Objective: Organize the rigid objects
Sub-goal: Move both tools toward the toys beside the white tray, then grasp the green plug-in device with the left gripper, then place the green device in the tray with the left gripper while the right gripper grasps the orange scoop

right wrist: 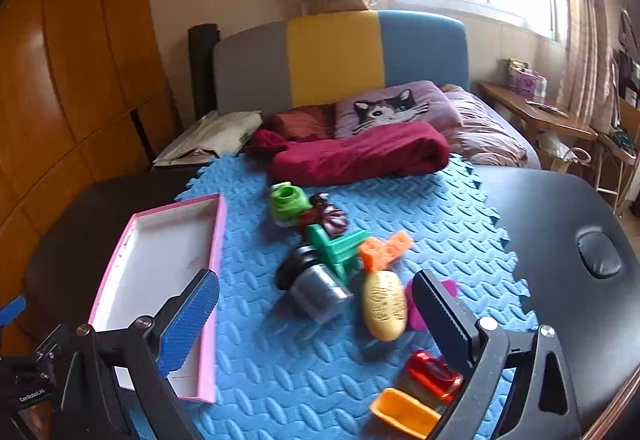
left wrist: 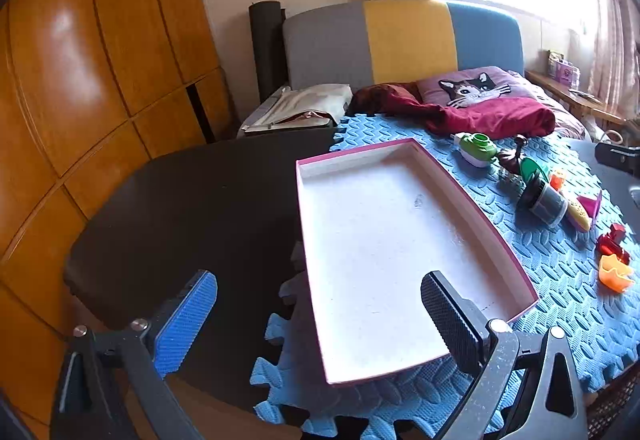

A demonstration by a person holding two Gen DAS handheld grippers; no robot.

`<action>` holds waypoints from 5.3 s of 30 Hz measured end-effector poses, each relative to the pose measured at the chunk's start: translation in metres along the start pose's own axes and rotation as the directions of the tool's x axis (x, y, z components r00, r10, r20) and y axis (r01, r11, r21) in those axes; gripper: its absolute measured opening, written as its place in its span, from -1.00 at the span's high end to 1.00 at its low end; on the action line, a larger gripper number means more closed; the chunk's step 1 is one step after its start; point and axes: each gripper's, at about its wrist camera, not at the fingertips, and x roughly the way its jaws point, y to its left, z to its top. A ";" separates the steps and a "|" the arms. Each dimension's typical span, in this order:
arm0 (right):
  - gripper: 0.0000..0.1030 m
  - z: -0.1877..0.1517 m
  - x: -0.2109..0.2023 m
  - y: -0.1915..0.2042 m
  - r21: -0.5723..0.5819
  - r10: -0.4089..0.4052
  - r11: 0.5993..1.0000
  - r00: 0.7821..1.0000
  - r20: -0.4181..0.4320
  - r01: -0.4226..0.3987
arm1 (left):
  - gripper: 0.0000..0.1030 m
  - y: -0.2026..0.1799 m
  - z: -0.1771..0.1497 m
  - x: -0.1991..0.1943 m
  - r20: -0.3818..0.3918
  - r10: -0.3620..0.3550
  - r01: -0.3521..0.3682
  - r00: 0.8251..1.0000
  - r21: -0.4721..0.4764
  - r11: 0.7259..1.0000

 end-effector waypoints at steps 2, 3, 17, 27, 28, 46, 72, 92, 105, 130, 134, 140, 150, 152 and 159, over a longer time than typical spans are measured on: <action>-0.92 0.002 0.001 -0.014 0.014 -0.025 1.000 1.000 -0.003 0.025 | -1.00 -0.003 0.001 0.000 0.000 -0.005 0.005 1.000 0.009 1.000; -0.92 0.004 0.001 -0.021 0.019 -0.040 0.999 0.999 -0.004 0.040 | -1.00 -0.005 0.001 0.001 -0.002 -0.007 0.008 1.000 0.015 1.000; -0.92 0.003 0.034 -0.103 0.149 0.034 0.988 0.999 -0.023 -0.030 | -1.00 -0.038 0.014 0.016 -0.045 -0.198 0.199 0.979 0.019 0.980; -0.92 -0.001 0.038 -0.123 0.284 0.100 0.955 0.994 -0.036 -0.086 | -0.99 -0.078 0.045 0.040 -0.112 -0.327 0.331 0.938 0.021 0.943; -0.92 -0.001 0.039 -0.123 0.286 0.098 0.955 0.994 -0.041 -0.082 | -0.99 -0.079 0.047 0.042 -0.118 -0.338 0.343 0.934 0.016 0.939; -0.92 0.000 0.040 -0.116 0.241 0.079 0.969 0.995 -0.058 -0.063 | -0.84 -0.135 0.122 0.107 -0.171 -0.424 0.424 0.889 -0.038 0.905; -0.92 0.000 0.046 -0.113 0.240 0.138 0.964 0.988 -0.072 -0.117 | -0.26 -0.215 0.171 0.267 -0.415 -0.417 0.365 0.808 -0.203 0.909; -0.38 -0.005 0.058 -0.118 0.261 0.124 0.962 0.982 -0.141 -0.084 | -0.04 -0.164 0.161 0.176 -0.233 -0.480 0.469 0.846 -0.102 0.877; -0.16 -0.027 0.046 -0.121 0.368 0.189 0.924 0.961 -0.202 -0.105 | -0.04 -0.107 0.111 0.086 -0.137 -0.550 0.547 0.824 -0.059 0.835; -0.30 -0.095 0.037 -0.051 0.128 -0.102 0.981 0.950 -0.297 0.145 | -0.04 0.009 0.063 0.149 -0.196 -0.432 0.413 0.880 -0.128 0.901; -0.26 -0.101 0.039 -0.042 0.057 -0.147 0.983 0.944 -0.297 0.172 | -0.04 0.011 0.074 0.169 -0.200 -0.406 0.385 0.892 -0.136 0.913; -0.07 -0.102 0.034 -0.050 0.074 -0.146 0.982 0.949 -0.280 0.173 | -0.04 0.006 0.085 0.193 -0.211 -0.353 0.336 0.912 -0.110 0.935; -0.16 -0.099 0.034 -0.057 0.077 -0.097 0.989 0.958 -0.271 0.122 | -0.36 0.018 0.080 0.180 -0.177 -0.326 0.299 0.929 -0.163 0.940; -0.16 -0.096 0.037 -0.060 0.092 -0.091 0.988 0.957 -0.274 0.120 | -0.36 0.022 0.076 0.167 -0.160 -0.328 0.302 0.931 -0.167 0.939; 0.37 -0.099 0.037 -0.054 0.024 -0.162 0.985 0.952 -0.258 0.173 | -0.41 0.022 0.056 0.120 -0.109 -0.315 0.294 0.943 -0.174 0.940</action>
